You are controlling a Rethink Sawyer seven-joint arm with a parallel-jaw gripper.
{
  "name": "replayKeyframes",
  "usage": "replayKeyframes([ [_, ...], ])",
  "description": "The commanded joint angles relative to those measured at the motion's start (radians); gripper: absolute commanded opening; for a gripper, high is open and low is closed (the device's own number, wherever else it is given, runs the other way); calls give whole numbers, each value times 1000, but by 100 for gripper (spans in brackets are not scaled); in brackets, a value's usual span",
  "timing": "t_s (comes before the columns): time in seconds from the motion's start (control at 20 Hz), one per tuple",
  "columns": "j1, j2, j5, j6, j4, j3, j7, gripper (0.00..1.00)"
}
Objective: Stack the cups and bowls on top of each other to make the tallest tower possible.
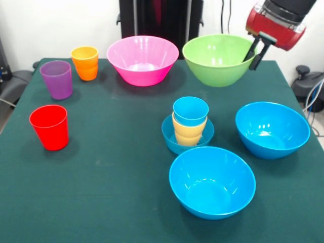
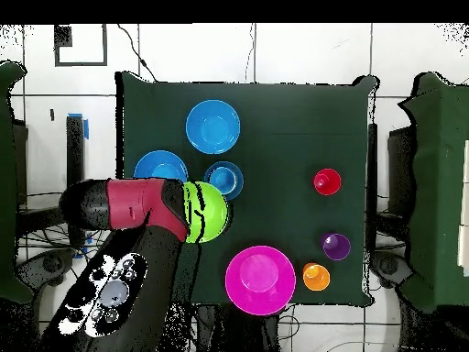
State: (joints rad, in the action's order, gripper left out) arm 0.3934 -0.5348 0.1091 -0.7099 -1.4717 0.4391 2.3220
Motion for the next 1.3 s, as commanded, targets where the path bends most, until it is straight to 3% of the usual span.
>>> replayKeyframes([
  [0.05,-30,-16,-148,-107,157,-97,-192,0],
  [0.65,-78,-31,-251,-274,299,-129,-283,0],
  [0.9,-145,-23,-305,-284,376,-181,-407,0],
  [1.3,-185,-16,-343,-298,398,-261,-484,0],
])
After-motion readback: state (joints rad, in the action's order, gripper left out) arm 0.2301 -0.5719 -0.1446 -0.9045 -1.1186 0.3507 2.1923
